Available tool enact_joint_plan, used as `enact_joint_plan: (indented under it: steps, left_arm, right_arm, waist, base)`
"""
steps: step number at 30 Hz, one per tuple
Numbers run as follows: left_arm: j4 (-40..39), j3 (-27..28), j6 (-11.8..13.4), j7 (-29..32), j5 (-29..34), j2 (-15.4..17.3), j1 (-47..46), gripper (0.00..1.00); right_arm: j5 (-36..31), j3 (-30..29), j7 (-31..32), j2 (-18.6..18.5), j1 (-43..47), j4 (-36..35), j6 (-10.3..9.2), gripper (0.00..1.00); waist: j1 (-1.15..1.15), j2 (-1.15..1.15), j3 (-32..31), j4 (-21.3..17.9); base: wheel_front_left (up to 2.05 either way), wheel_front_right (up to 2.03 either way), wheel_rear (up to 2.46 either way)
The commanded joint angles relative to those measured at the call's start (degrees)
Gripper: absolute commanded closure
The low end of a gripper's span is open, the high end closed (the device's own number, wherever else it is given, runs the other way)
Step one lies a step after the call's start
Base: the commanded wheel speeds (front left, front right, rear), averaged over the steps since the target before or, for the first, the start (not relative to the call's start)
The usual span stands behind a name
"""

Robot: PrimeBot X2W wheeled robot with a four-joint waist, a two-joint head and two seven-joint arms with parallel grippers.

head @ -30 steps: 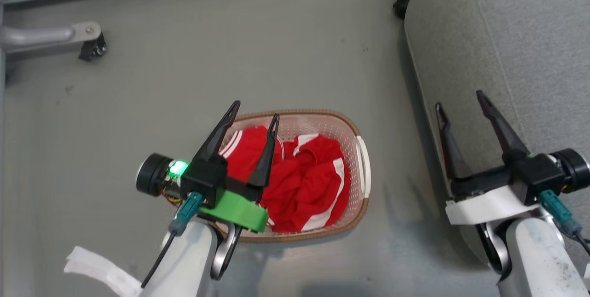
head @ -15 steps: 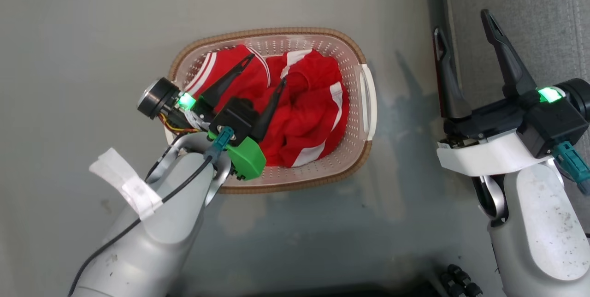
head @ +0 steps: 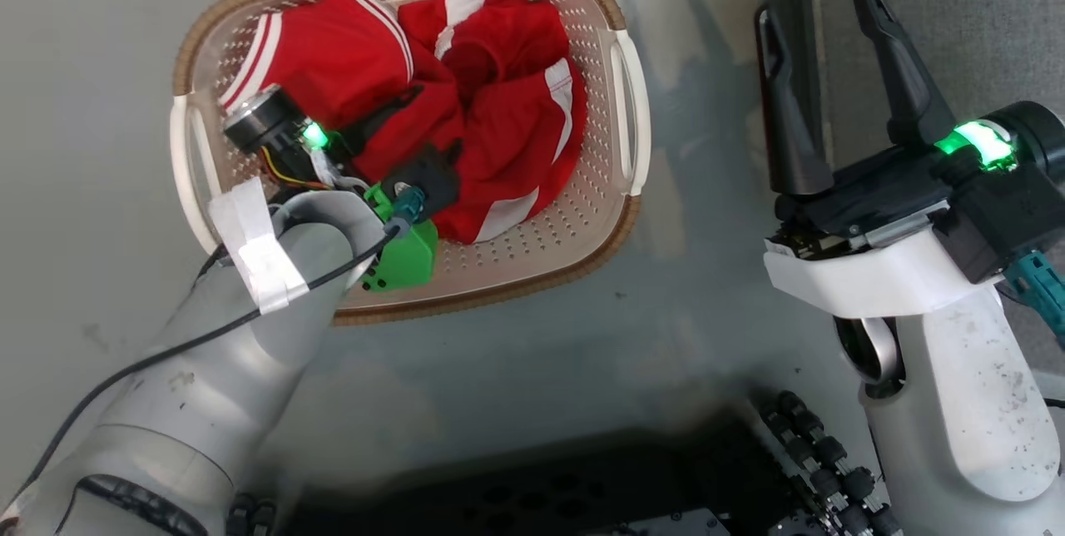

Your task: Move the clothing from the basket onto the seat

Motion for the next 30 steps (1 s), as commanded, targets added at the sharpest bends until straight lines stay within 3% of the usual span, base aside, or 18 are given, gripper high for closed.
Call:
enact_joint_plan:
  steps: [1, 10, 18, 19, 20, 21, 30]
  left_arm:
    - [2.15, -0.26, 0.71, -0.05, 0.61, -0.10, -1.90, 0.00]
    - [16.24, -0.81, 5.49, 0.34, 1.28, -2.34, -7.38, 0.00]
    - [19.44, -1.69, 8.62, 3.17, 1.68, -1.28, -9.23, 0.00]
    - [19.62, -1.79, 8.33, 3.42, 1.52, -1.21, -9.18, 0.35]
    - [19.74, -1.71, 8.03, 3.55, 1.10, -1.18, -9.08, 0.94]
    - [19.82, -1.56, 7.85, 3.58, 0.69, -1.14, -8.99, 1.00]
    - [20.06, 0.82, 8.61, 1.65, -3.17, -1.84, -7.50, 1.00]
  right_arm:
    - [0.43, 0.42, -0.11, 0.06, -0.95, -0.30, -0.02, 0.00]
    - [1.86, 1.42, -0.11, 0.06, -1.44, -0.36, -0.02, 0.00]
    - [2.92, 2.25, -0.11, 0.06, -1.92, -0.15, -0.02, 0.00]
    - [2.94, 2.29, -0.11, 0.05, -2.00, 0.02, -0.02, 0.00]
    - [3.12, 2.29, -0.11, 0.05, -2.04, 0.15, -0.02, 0.00]
    - [3.28, 2.32, -0.11, 0.06, -2.09, 0.28, -0.02, 0.00]
    - [4.60, 2.58, -0.11, 0.06, -2.38, 1.16, -0.02, 0.00]
  waist:
    - [-0.01, 0.10, 3.46, -2.28]
    - [-0.01, 0.10, 5.78, -2.90]
    - [-0.01, 0.10, 6.90, -3.66]
    - [-0.01, 0.10, 6.92, -3.78]
    - [-0.01, 0.10, 6.89, -3.86]
    - [-0.01, 0.10, 6.82, -3.95]
    - [-0.01, 0.10, 4.32, -4.60]
  base:
    - [0.00, 0.00, 0.00]
    - [0.00, 0.00, 0.00]
    - [0.00, 0.00, 0.00]
    - [0.00, 0.00, 0.00]
    - [0.00, 0.00, 0.00]
    - [0.00, 0.00, 0.00]
    - [0.00, 0.00, 0.00]
